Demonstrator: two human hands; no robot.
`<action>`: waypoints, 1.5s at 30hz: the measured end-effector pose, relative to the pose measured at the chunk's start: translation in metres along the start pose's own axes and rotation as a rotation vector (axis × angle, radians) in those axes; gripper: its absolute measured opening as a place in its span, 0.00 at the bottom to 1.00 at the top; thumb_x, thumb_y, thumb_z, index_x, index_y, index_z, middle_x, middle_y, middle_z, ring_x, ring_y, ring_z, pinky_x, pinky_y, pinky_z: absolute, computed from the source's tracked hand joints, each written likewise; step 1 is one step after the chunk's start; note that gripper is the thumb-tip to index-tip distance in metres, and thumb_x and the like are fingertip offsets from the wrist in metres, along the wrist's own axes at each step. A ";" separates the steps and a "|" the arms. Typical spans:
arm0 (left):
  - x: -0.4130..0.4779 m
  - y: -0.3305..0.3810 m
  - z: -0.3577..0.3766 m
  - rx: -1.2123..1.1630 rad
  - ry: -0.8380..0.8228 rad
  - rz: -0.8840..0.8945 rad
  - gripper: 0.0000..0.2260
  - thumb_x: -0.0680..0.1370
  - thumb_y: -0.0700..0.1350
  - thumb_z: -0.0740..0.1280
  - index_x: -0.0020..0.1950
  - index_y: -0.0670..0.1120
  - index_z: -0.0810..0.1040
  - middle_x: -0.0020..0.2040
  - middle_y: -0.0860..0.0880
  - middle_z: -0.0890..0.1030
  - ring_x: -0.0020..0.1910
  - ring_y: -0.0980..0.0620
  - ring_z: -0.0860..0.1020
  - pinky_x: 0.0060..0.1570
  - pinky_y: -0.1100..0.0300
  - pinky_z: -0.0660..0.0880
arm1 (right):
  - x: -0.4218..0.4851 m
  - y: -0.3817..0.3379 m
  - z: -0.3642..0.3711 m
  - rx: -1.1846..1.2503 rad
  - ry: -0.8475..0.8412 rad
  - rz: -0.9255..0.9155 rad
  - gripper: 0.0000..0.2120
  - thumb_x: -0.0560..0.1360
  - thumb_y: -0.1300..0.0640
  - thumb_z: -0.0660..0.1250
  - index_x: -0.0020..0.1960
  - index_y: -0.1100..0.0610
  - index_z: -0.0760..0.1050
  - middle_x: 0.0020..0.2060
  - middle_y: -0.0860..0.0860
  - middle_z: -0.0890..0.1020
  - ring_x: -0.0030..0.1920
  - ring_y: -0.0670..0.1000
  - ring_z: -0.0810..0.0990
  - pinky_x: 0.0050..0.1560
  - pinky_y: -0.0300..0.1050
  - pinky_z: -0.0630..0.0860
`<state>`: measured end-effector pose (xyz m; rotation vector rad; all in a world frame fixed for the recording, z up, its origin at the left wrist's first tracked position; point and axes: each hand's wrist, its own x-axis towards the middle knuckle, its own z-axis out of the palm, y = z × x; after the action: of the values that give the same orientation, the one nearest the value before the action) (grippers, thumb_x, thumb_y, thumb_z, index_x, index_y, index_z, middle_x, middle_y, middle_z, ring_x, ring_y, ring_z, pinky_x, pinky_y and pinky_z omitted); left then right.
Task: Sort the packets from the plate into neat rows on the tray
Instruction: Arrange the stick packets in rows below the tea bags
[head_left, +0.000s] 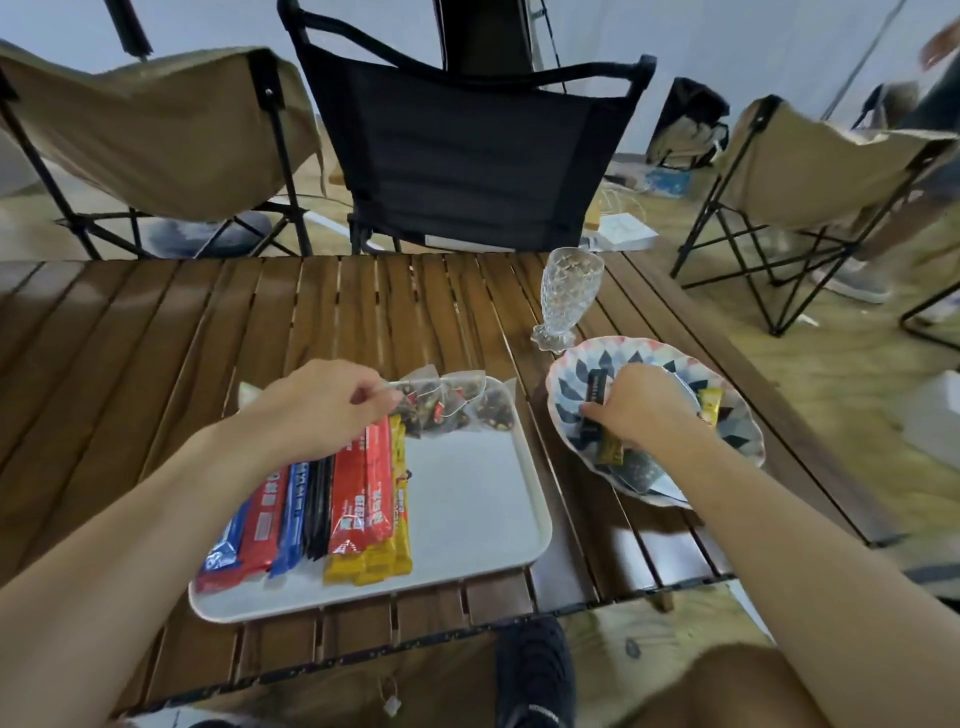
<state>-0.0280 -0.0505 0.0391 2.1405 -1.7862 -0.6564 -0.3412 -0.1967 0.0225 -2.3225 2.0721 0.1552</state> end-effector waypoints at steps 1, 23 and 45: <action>-0.001 0.000 0.000 -0.001 -0.005 -0.001 0.17 0.82 0.66 0.62 0.45 0.55 0.80 0.44 0.56 0.86 0.46 0.55 0.84 0.50 0.48 0.84 | 0.000 -0.003 -0.001 0.000 -0.009 0.018 0.25 0.78 0.37 0.68 0.60 0.58 0.76 0.47 0.54 0.80 0.54 0.58 0.82 0.51 0.51 0.79; -0.022 -0.047 -0.019 -0.044 0.067 -0.072 0.13 0.83 0.58 0.66 0.44 0.52 0.80 0.42 0.53 0.84 0.42 0.54 0.85 0.46 0.52 0.83 | -0.024 -0.035 -0.022 0.651 -0.022 -0.177 0.10 0.78 0.51 0.73 0.51 0.56 0.75 0.40 0.49 0.84 0.28 0.44 0.83 0.27 0.35 0.76; -0.045 -0.109 -0.025 -0.072 -0.066 -0.161 0.16 0.82 0.60 0.66 0.51 0.48 0.81 0.39 0.55 0.85 0.31 0.60 0.83 0.34 0.63 0.80 | -0.106 -0.211 -0.014 0.559 -0.503 -0.425 0.12 0.80 0.49 0.71 0.52 0.59 0.81 0.38 0.52 0.86 0.32 0.47 0.84 0.26 0.37 0.77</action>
<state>0.0718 0.0135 0.0154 2.2548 -1.6069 -0.8264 -0.1430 -0.0689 0.0361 -2.0330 1.1733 0.1119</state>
